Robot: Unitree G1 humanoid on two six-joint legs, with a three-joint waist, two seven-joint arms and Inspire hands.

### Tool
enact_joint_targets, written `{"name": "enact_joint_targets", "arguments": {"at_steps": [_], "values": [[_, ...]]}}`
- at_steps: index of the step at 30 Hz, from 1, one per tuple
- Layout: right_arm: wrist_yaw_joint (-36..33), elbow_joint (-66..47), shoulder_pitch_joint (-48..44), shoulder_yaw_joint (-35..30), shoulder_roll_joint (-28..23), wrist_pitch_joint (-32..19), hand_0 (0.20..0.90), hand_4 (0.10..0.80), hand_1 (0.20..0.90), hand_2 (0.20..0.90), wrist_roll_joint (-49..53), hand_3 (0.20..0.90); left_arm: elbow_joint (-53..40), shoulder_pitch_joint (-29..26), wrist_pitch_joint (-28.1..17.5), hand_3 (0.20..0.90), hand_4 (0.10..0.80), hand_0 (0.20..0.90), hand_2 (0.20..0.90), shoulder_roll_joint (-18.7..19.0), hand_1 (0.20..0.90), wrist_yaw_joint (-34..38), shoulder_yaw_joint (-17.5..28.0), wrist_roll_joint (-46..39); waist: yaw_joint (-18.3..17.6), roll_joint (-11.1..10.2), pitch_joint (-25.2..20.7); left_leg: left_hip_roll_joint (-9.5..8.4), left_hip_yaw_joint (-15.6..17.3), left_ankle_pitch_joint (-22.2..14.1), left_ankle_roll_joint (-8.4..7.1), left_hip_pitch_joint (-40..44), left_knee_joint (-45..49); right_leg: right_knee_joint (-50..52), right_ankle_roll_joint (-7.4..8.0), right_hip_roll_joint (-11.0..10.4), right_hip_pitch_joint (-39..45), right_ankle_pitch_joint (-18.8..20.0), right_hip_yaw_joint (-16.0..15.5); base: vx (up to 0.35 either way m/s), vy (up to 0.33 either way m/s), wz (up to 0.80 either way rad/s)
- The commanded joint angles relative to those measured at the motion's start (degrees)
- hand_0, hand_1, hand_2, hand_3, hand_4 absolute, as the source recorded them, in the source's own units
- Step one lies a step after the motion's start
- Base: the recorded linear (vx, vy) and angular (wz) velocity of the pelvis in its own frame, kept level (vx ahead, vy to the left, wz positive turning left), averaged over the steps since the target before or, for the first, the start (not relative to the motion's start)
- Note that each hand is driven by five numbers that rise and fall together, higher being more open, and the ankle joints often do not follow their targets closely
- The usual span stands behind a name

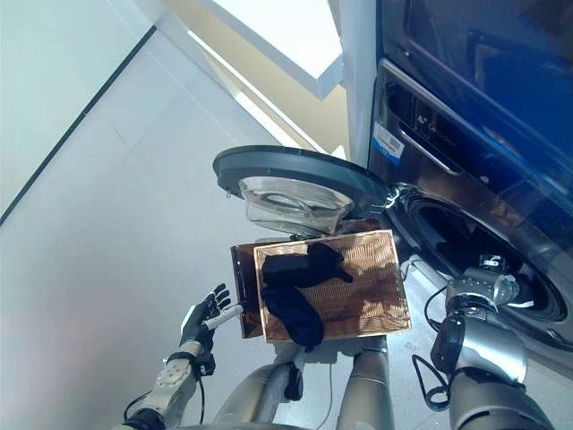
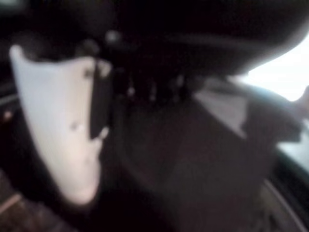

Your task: Pick up the clothes and place them into the washing machine

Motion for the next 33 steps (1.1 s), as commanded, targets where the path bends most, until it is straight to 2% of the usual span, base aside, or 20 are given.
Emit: {"name": "enact_joint_targets", "arguments": {"at_steps": [1, 15, 22, 23, 25, 29, 33], "values": [[1.1, -0.4, -0.9, 0.3, -4.8, -6.8, 0.900, 0.800, 0.900, 0.900, 1.0, 0.900, 1.5, -1.7, -3.0, 0.900, 0.800, 0.900, 0.900, -0.2, 0.900, 1.7, 0.6, -1.5, 0.4, -0.2, -2.5, -3.90, 0.9, -3.9, -3.98, 2.0, -0.5, -8.7, -3.76, 2.5, 4.7, 4.1, -3.1, 0.000, 0.000, 0.00], [0.3, 0.3, -2.7, 1.3, -5.9, -5.3, 0.900, 0.800, 0.900, 0.900, 0.2, 0.900, 1.8, -1.4, -2.8, 0.900, 0.800, 0.900, 0.900, 0.4, 0.900, 1.7, 1.8, -1.8, 0.6, -0.4, -3.1, -3.92, 1.2, -4.1, -3.95, 2.5, -0.5, -9.0, -3.64, 2.4, 5.4, 4.1, -3.4, 0.000, 0.000, 0.00], [0.8, -3.1, -3.6, 1.0, -6.4, -7.3, 0.900, 0.800, 0.900, 0.900, 0.7, 0.900, 1.5, -0.9, -3.0, 0.900, 0.800, 0.900, 0.900, 0.7, 0.900, 1.5, 2.2, -2.4, 0.5, -0.8, -3.0, -3.80, 1.0, -4.1, -3.93, 2.5, -0.5, -9.2, -3.63, 2.6, 5.7, 4.1, -3.4, 0.000, 0.000, 0.00], [1.4, -3.7, -3.4, 1.7, -6.0, -6.9, 0.900, 0.800, 0.900, 0.900, 0.0, 0.900, 1.6, -0.9, -3.0, 0.900, 0.800, 0.900, 0.900, 0.7, 0.900, 1.4, 2.3, -2.5, 0.5, -0.9, -2.9, -3.71, 1.0, -4.1, -3.92, 2.6, -0.5, -9.3, -3.63, 2.6, 5.9, 4.1, -3.4, 0.000, 0.000, 0.00], [4.1, -1.7, -1.1, 6.6, -6.0, -1.5, 0.900, 0.800, 0.900, 0.900, -6.8, 0.900, 1.7, -0.9, -3.2, 0.900, 0.800, 0.900, 0.900, 1.0, 0.900, 1.0, 3.2, -1.8, 0.4, -2.0, -2.6, -3.51, 1.0, -4.4, -3.99, 3.2, -0.5, -9.2, -3.61, 2.6, 6.3, 3.8, -3.6, 0.000, 0.000, 0.00], [5.7, 0.0, -0.4, 10.3, -6.9, 1.8, 0.900, 0.800, 0.900, 0.900, -11.9, 0.900, 1.7, -0.9, -3.2, 0.900, 0.800, 0.900, 0.900, 1.3, 0.900, 0.3, 4.3, -1.1, 0.3, -2.7, -2.3, -3.26, 1.2, -4.4, -3.98, 3.4, -0.5, -9.1, -3.70, 2.7, 6.4, 3.9, -3.7, -0.008, -0.006, 0.00], [6.2, 0.5, 1.3, 8.1, -4.7, 0.4, 0.900, 0.800, 0.900, 0.900, -8.7, 0.900, 1.6, -0.6, -3.1, 0.900, 0.800, 0.900, 0.900, 0.9, 0.900, -0.4, 4.5, -1.5, 0.3, -3.5, -2.6, -3.32, 1.1, -4.4, -3.73, 3.7, -0.5, -9.0, -3.73, 2.8, 6.8, 3.9, -3.8, 0.008, 0.002, 0.00]]}}
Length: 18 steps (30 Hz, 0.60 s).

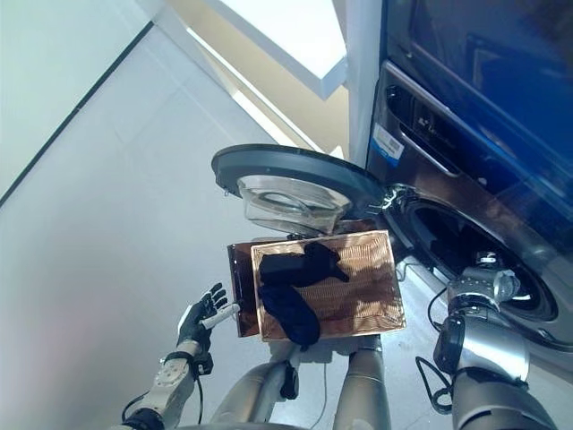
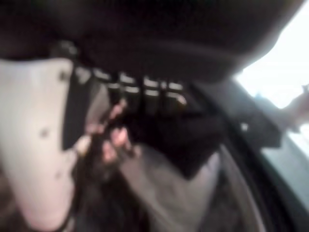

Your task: Pick up the clothes and place them into the washing machine

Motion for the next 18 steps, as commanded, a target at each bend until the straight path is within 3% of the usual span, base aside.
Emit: {"name": "enact_joint_targets", "arguments": {"at_steps": [1, 18], "values": [[1.3, -0.4, 1.5, 1.6, -3.7, -3.5, 0.900, 0.800, 0.900, 0.900, -1.2, 0.900, 1.5, -0.5, -3.0, 0.900, 0.800, 0.900, 0.900, 0.9, 0.900, 0.1, 3.3, -1.4, 1.7, -1.0, -4.2, -3.39, 1.4, -4.6, -3.88, 2.4, -0.7, -8.8, -3.73, 2.8, 4.9, 3.8, -3.1, 0.000, 0.000, 0.00], [3.4, -4.4, 14.2, 3.8, 10.8, -2.5, 0.900, 0.800, 0.900, 0.900, -5.2, 0.900, 2.3, -0.7, -3.6, 0.900, 0.800, 0.900, 0.900, 0.5, 0.900, 0.7, 6.6, -1.2, -0.1, -4.5, -3.8, -3.14, 1.6, -5.7, -3.17, 5.3, -0.7, -9.3, -3.45, 2.9, 8.0, 3.6, -3.2, 0.002, 0.003, -0.01]]}}
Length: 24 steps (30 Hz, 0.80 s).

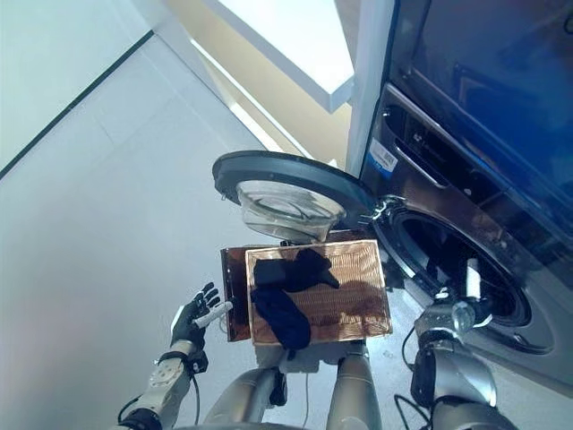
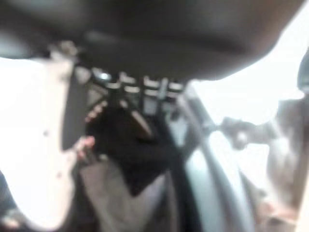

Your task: Pick up the clothes and place them into the washing machine

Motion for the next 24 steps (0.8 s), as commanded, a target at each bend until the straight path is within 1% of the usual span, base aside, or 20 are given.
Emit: {"name": "enact_joint_targets", "arguments": {"at_steps": [1, 4, 7, 9, 10, 14, 15, 16, 17, 18, 21, 22, 24], "values": [[1.1, -1.8, 1.5, 2.5, -1.1, -2.9, 0.900, 0.800, 0.900, 0.900, -2.3, 0.900, 2.3, -1.0, -3.6, 0.900, 0.800, 0.900, 0.900, 0.5, 0.900, 0.5, 2.9, -1.2, 0.5, -1.2, -2.6, -3.41, 1.5, -5.7, -3.18, 3.7, -0.5, -9.2, -3.28, 2.8, 6.3, 3.6, -2.7, 0.033, 0.018, -0.02], [1.4, -2.1, 3.8, 4.1, 0.9, -2.4, 0.900, 0.800, 0.900, 0.900, -4.3, 0.900, 2.3, -0.3, -3.5, 0.900, 0.800, 0.900, 0.900, 0.5, 0.900, 0.5, 3.7, -0.9, 0.4, -1.9, -3.0, -3.45, 1.4, -6.1, -3.11, 5.0, -0.5, -9.6, -3.14, 2.8, 7.9, 3.6, -2.8, 0.039, 0.011, 0.01], [1.3, -2.0, 5.2, 6.9, 1.9, -0.9, 0.900, 0.800, 0.900, 0.900, -9.7, 0.900, 2.8, 0.0, -3.5, 0.900, 0.800, 0.900, 0.900, 0.6, 0.900, 0.4, 4.4, -0.4, 0.4, -2.7, -3.1, -3.39, 1.4, -6.3, -3.12, 6.4, -0.5, -10.1, -3.11, 2.7, 9.7, 3.4, -3.0, 0.037, -0.005, 0.06], [0.8, -3.3, 6.7, 10.6, 2.9, 0.5, 0.900, 0.800, 0.900, 0.900, -16.5, 0.900, 2.6, 0.6, -3.4, 0.900, 0.800, 0.900, 0.900, 0.8, 0.900, 0.4, 5.0, 0.4, 0.4, -3.5, -3.2, -3.28, 1.3, -6.7, -3.25, 7.9, -0.5, -10.8, -2.95, 2.6, 11.6, 3.1, -3.4, 0.039, -0.008, 0.04], [0.7, -3.5, 6.7, 10.6, 3.0, 0.5, 0.900, 0.800, 0.900, 0.900, -16.6, 0.900, 2.6, 0.6, -3.4, 0.900, 0.800, 0.900, 0.900, 0.8, 0.900, 0.5, 5.1, 0.4, 0.4, -3.5, -3.2, -3.28, 1.3, -6.5, -3.24, 7.7, -0.5, -10.9, -2.97, 2.6, 11.5, 3.4, -3.5, 0.000, 0.000, 0.00], [-1.4, -8.4, 8.0, 18.2, 3.0, 2.8, 0.900, 0.800, 0.900, 0.900, -32.2, 0.900, 2.3, 1.4, -3.1, 0.900, 0.800, 0.900, 0.900, 1.5, 0.900, 0.6, 6.0, 2.1, 0.6, -4.8, -3.1, -3.12, 1.1, -6.5, -3.26, 9.4, -0.5, -11.7, -2.78, 2.7, 13.5, 3.3, -4.2, 0.010, -0.015, 0.06], [-2.0, -9.1, 8.2, 19.3, 2.6, 3.3, 0.900, 0.800, 0.900, 0.900, -35.0, 0.900, 2.4, 1.4, -3.0, 0.900, 0.800, 0.900, 0.900, 1.6, 0.900, 0.8, 6.1, 2.6, 0.6, -5.1, -3.3, -3.09, 1.0, -6.4, -3.26, 9.2, -0.5, -11.8, -2.76, 2.7, 13.4, 3.5, -4.3, -0.001, -0.013, 0.05], [-2.0, -9.2, 8.2, 19.4, 2.6, 3.3, 0.900, 0.800, 0.900, 0.900, -35.1, 0.900, 2.4, 1.4, -3.0, 0.900, 0.800, 0.900, 0.900, 1.6, 0.900, 0.8, 6.1, 2.6, 0.6, -5.1, -3.3, -3.10, 0.9, -6.4, -3.26, 9.2, -0.5, -11.8, -2.76, 2.6, 13.5, 3.5, -4.4, -0.001, -0.010, 0.03], [-2.8, -10.1, 8.3, 21.1, 2.0, 3.9, 0.900, 0.800, 0.900, 0.900, -39.5, 0.900, 2.2, 1.5, -2.8, 0.900, 0.800, 0.900, 0.900, 1.7, 0.900, 1.0, 6.3, 3.1, 0.6, -5.3, -3.1, -3.06, 0.8, -6.4, -3.28, 9.6, -0.5, -11.9, -2.72, 2.6, 13.8, 3.4, -4.5, -0.003, -0.017, 0.08], [-4.2, -12.6, 8.7, 24.5, 1.3, 5.3, 0.900, 0.800, 0.900, 0.900, -47.2, 0.900, 2.9, 1.5, -2.6, 0.900, 0.800, 0.900, 0.900, 2.1, 0.900, 1.5, 6.8, 4.5, 0.6, -5.7, -3.2, -2.97, 0.6, -6.2, -3.29, 9.6, -0.5, -12.0, -2.65, 2.7, 14.0, 3.6, -4.8, -0.001, -0.021, 0.10], [-5.0, -14.4, 9.7, 28.4, 1.3, 6.7, 0.900, 0.800, 0.900, 0.900, -56.4, 0.900, 7.6, 0.6, -1.8, 0.900, 0.800, 0.900, 0.900, 2.2, 0.900, 2.7, 7.5, 6.2, 0.6, -6.4, -3.4, -2.83, 0.3, -6.2, -3.33, 10.3, -0.5, -12.0, -2.56, 2.9, 14.8, 3.4, -5.2, 0.011, -0.014, 0.08], [-5.0, -14.4, 9.7, 28.4, 1.3, 6.7, 0.900, 0.800, 0.900, 0.900, -56.5, 0.900, 7.6, 0.5, -1.8, 0.900, 0.800, 0.900, 0.900, 2.2, 0.900, 2.7, 7.5, 6.2, 0.6, -6.4, -3.5, -2.83, 0.3, -6.2, -3.32, 10.1, -0.5, -12.0, -2.56, 2.9, 14.7, 3.5, -5.2, 0.022, -0.009, 0.06], [-5.8, -14.8, 10.3, 30.7, 1.5, 7.5, 0.900, 0.800, 0.900, 0.900, -62.5, 0.900, 9.8, -0.4, -1.3, 0.900, 0.800, 0.900, 0.900, 2.1, 0.900, 3.8, 7.5, 7.8, 0.6, -6.7, -3.7, -2.76, 0.1, -6.2, -3.31, 10.6, -0.5, -11.9, -2.55, 3.0, 15.1, 3.4, -5.4, 0.028, -0.007, 0.06]]}}
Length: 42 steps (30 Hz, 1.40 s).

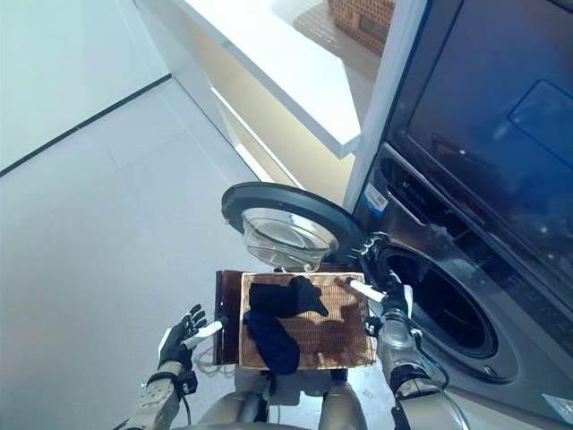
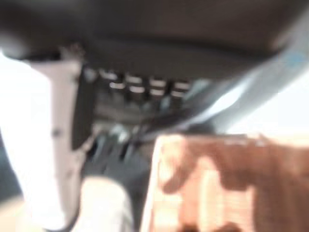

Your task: Pick up the clothes and place them into the washing machine

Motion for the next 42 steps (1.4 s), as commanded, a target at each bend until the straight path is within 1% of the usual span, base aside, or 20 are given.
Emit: {"name": "enact_joint_targets", "arguments": {"at_steps": [1, 2, 4, 5, 8, 11, 12, 13, 14, 16, 17, 18, 20, 22, 24, 25, 30, 35, 42], "values": [[-3.4, -3.1, 0.1, 3.4, -2.4, -0.3, 0.900, 0.800, 0.900, 0.900, -11.5, 0.900, 4.2, -4.0, -1.7, 0.900, 0.800, 0.900, 0.900, 1.9, 0.900, 2.8, 2.4, 3.8, 0.5, -1.7, -0.6, -3.39, 1.5, -5.1, -2.89, 3.1, -0.5, -3.1, -2.41, 2.5, 2.5, 0.8, -2.8, 0.022, -0.017, 0.09], [-4.3, -4.3, 0.3, 5.4, -2.4, 0.3, 0.900, 0.800, 0.900, 0.900, -16.3, 0.900, 3.8, -4.5, -1.8, 0.900, 0.800, 0.900, 0.900, 1.9, 0.900, 3.6, 2.2, 4.6, 0.6, -1.9, -0.5, -3.32, 1.2, -5.0, -2.83, 3.1, -0.5, -3.1, -2.42, 2.5, 2.5, 0.7, -3.0, 0.004, -0.023, 0.11], [-4.2, -2.9, -0.1, 6.4, -2.1, 0.5, 0.900, 0.800, 0.900, 0.900, -18.3, 0.900, 3.7, -4.8, -1.8, 0.900, 0.800, 0.900, 0.900, 1.7, 0.900, 3.7, 2.0, 5.1, 0.7, -1.9, -0.4, -3.33, 1.0, -5.0, -2.81, 3.1, -0.5, -3.1, -2.39, 2.5, 2.6, 0.8, -3.3, -0.012, -0.012, 0.08], [-4.5, -2.1, -0.6, 8.2, -1.5, 1.1, 0.900, 0.800, 0.900, 0.900, -21.5, 0.900, 4.2, -5.3, -1.8, 0.900, 0.800, 0.900, 0.900, 1.7, 0.900, 4.1, 2.0, 5.3, 0.9, -2.1, -0.3, -3.32, 0.9, -4.9, -2.76, 3.1, -0.5, -3.1, -2.36, 2.6, 2.5, 0.8, -3.4, -0.012, -0.008, 0.07], [-4.9, -2.7, -1.2, 11.4, -1.3, 2.0, 0.900, 0.800, 0.900, 0.900, -27.9, 0.900, 4.9, -5.7, -1.8, 0.900, 0.800, 0.900, 0.900, 1.5, 0.900, 4.5, 2.1, 6.0, 1.1, -2.3, -0.1, -3.29, 0.8, -4.9, -2.61, 3.2, -0.5, -3.0, -2.40, 2.6, 2.7, 0.8, -3.7, -0.005, -0.003, 0.04], [-4.7, -4.3, -1.3, 13.6, -1.4, 2.4, 0.900, 0.800, 0.900, 0.900, -31.3, 0.900, 4.8, -5.7, -1.8, 0.900, 0.800, 0.900, 0.900, 1.4, 0.900, 4.3, 2.2, 5.9, 1.1, -2.4, 0.1, -3.32, 0.7, -4.8, -2.57, 3.2, -0.5, -2.9, -2.39, 2.7, 2.5, 0.7, -3.7, -0.010, 0.004, 0.01], [-5.1, -3.4, -1.9, 15.8, -1.9, 2.5, 0.900, 0.800, 0.900, 0.900, -35.2, 0.900, 4.5, -5.9, -2.0, 0.900, 0.800, 0.900, 0.900, 1.4, 0.900, 4.4, 2.2, 6.1, 1.3, -2.4, 0.5, -3.40, 0.5, -4.7, -2.52, 2.9, -0.5, -2.8, -2.41, 2.7, 2.3, 0.7, -3.8, -0.043, 0.013, 0.06], [-4.6, -4.9, -2.3, 17.4, -2.2, 2.8, 0.900, 0.800, 0.900, 0.900, -37.1, 0.900, 4.2, -5.8, -2.1, 0.900, 0.800, 0.900, 0.900, 1.4, 0.900, 4.5, 2.2, 5.9, 1.4, -2.5, 0.6, -3.39, 0.4, -4.6, -2.50, 2.7, -0.5, -2.7, -2.45, 2.7, 2.1, 0.7, -3.8, -0.033, 0.008, 0.05], [-4.6, -4.9, -2.3, 17.4, -2.2, 2.8, 0.900, 0.800, 0.900, 0.900, -37.1, 0.900, 4.2, -5.8, -2.1, 0.900, 0.800, 0.900, 0.900, 1.4, 0.900, 4.5, 2.2, 5.9, 1.4, -2.5, 0.6, -3.39, 0.4, -4.6, -2.50, 2.7, -0.5, -2.7, -2.45, 2.7, 2.1, 0.6, -3.8, -0.033, 0.004, 0.06], [-4.8, -5.3, -4.0, 21.9, -3.4, 2.7, 0.900, 0.800, 0.900, 0.900, -43.4, 0.900, 3.3, -6.0, -2.5, 0.900, 0.800, 0.900, 0.900, 1.5, 0.900, 4.2, 1.8, 5.7, 1.8, -2.5, 1.5, -3.54, 0.0, -4.3, -2.45, 1.9, -0.5, -2.2, -2.54, 2.8, 1.2, 0.7, -4.0, -0.055, 0.005, 0.09], [-4.8, -5.2, -4.0, 21.9, -3.4, 2.7, 0.900, 0.800, 0.900, 0.900, -43.4, 0.900, 3.3, -6.0, -2.5, 0.900, 0.800, 0.900, 0.900, 1.5, 0.900, 4.2, 1.8, 5.7, 1.7, -2.5, 1.5, -3.54, 0.0, -4.3, -2.45, 1.9, -0.5, -2.1, -2.54, 2.8, 1.2, 0.7, -4.0, -0.085, 0.002, 0.08], [-5.3, -7.6, -5.5, 24.8, -4.8, 3.2, 0.900, 0.800, 0.900, 0.900, -47.7, 0.900, 1.0, -5.8, -3.0, 0.900, 0.800, 0.900, 0.900, 1.8, 0.900, 4.2, 1.5, 5.1, 2.2, -2.6, 2.4, -3.52, -0.3, -3.9, -2.40, 1.0, -0.5, -1.8, -2.64, 2.8, 0.3, 0.8, -4.2, -0.071, -0.004, 0.07], [-6.0, -5.3, -6.5, 25.4, -4.8, 3.4, 0.900, 0.800, 0.900, 0.900, -48.8, 0.900, 0.5, -6.1, -3.1, 0.900, 0.800, 0.900, 0.900, 1.7, 0.900, 4.2, 1.1, 5.1, 2.4, -2.6, 2.8, -3.58, -0.4, -3.7, -2.39, 0.6, -0.5, -1.6, -2.66, 2.8, -0.1, 0.9, -4.3, -0.065, -0.006, 0.08], [-7.0, -4.9, -9.3, 29.0, -4.8, 4.9, 0.900, 0.800, 0.900, 0.900, -53.8, 0.900, -1.7, -6.6, -3.4, 0.900, 0.800, 0.900, 0.900, 1.8, 0.900, 4.6, 0.1, 4.3, 3.3, -2.7, 3.9, -3.46, -0.9, -3.1, -2.38, -0.4, -0.5, -1.3, -2.67, 2.7, -1.0, 1.2, -4.7, -0.054, -0.010, 0.10], [-7.2, -4.3, -10.2, 30.1, -4.6, 5.4, 0.900, 0.800, 0.900, 0.900, -55.2, 0.900, -2.3, -6.8, -3.4, 0.900, 0.800, 0.900, 0.900, 1.8, 0.900, 4.7, -0.2, 4.1, 3.5, -2.7, 4.2, -3.45, -1.1, -2.9, -2.38, -0.7, -0.5, -1.2, -2.71, 2.7, -1.3, 1.2, -4.9, -0.027, -0.004, 0.10], [-8.0, -1.8, -11.6, 31.4, -3.4, 6.6, 0.900, 0.800, 0.900, 0.900, -57.3, 0.900, -2.3, -7.6, -3.4, 0.900, 0.800, 0.900, 0.900, 1.7, 0.900, 5.1, -0.9, 4.1, 4.0, -2.8, 4.8, -3.44, -1.5, -2.6, -2.40, -1.2, -0.5, -1.1, -2.75, 2.7, -1.5, 1.2, -5.3, -0.026, -0.003, 0.13], [-9.3, -0.4, -13.0, 33.4, -1.0, 8.1, 0.900, 0.800, 0.900, 0.900, -60.1, 0.900, -2.6, -9.0, -3.3, 0.900, 0.800, 0.900, 0.900, 1.4, 0.900, 6.3, -1.7, 3.6, 4.5, -2.8, 6.0, -3.47, -2.2, -2.1, -2.51, -2.3, -0.5, -0.8, -2.81, 2.5, -2.4, 1.5, -6.2, -0.017, 0.004, 0.10], [-10.5, 1.0, -12.6, 33.9, 1.4, 9.1, 0.900, 0.800, 0.900, 0.900, -61.5, 0.900, -1.0, -9.9, -3.3, 0.900, 0.800, 0.900, 0.900, 1.1, 0.900, 7.3, -1.9, 3.5, 4.6, -3.2, 6.1, -3.47, -2.5, -2.1, -2.53, -2.7, -0.5, -0.8, -2.75, 2.2, -2.6, 1.5, -6.7, 0.005, 0.006, 0.04], [-12.3, 2.0, -12.1, 33.7, 3.2, 9.9, 0.900, 0.800, 0.900, 0.900, -61.9, 0.900, -1.0, -10.4, -3.6, 0.900, 0.800, 0.900, 0.900, 0.6, 0.900, 8.1, -2.9, 3.3, 4.8, -3.0, 5.8, -3.58, -2.9, -2.2, -2.63, -3.0, -0.5, -0.8, -2.71, 1.9, -2.7, 1.4, -7.2, 0.000, 0.013, 0.06]]}}
